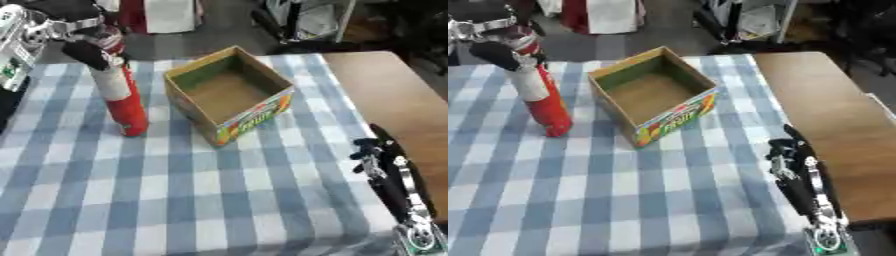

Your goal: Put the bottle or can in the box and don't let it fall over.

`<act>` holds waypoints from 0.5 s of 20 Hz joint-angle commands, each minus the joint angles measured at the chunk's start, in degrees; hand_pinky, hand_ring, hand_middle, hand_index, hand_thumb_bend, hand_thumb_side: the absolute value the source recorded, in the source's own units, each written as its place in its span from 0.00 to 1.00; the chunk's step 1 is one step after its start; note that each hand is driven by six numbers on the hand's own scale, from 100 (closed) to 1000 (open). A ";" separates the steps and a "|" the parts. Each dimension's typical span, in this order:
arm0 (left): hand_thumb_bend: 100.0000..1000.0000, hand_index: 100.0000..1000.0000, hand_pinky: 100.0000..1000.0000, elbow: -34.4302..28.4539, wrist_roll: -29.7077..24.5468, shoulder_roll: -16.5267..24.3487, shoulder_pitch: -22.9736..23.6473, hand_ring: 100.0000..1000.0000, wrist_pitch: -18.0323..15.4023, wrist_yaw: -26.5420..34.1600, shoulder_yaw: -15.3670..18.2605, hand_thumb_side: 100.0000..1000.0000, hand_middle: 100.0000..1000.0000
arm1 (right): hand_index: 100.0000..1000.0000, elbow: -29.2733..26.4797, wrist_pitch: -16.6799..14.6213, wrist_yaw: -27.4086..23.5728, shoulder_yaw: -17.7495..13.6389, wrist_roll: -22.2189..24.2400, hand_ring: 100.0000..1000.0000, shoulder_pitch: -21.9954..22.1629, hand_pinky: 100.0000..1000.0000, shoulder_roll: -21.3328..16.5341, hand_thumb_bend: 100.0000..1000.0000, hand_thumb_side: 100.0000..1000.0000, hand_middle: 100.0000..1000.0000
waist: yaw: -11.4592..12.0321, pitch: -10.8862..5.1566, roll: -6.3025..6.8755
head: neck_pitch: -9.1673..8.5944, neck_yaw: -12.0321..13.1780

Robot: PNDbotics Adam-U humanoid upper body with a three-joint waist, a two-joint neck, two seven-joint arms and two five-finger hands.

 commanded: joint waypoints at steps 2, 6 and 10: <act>0.00 0.78 0.28 -0.06 1.09 0.81 -0.96 0.37 -0.51 0.73 0.88 0.44 0.48 | 0.94 -0.48 -0.08 -0.41 -0.20 0.16 0.56 -0.63 0.40 -0.57 0.00 0.71 0.65 | -0.04 -0.68 0.07 | -0.04 -0.24; 0.00 0.77 0.22 -0.65 2.10 1.11 -1.16 0.34 -0.35 2.42 1.39 0.43 0.45 | 0.94 -0.49 -0.07 -0.43 -0.25 0.13 0.56 -0.64 0.40 -0.55 0.00 0.71 0.65 | -0.02 -0.71 0.05 | -0.08 -0.19; 0.00 0.76 0.19 -2.13 2.78 1.97 -1.75 0.32 0.39 4.66 2.24 0.56 0.45 | 0.94 -0.48 -0.05 -0.43 -0.28 0.12 0.56 -0.63 0.40 -0.55 0.00 0.71 0.65 | 0.00 -0.76 0.06 | 0.00 -0.17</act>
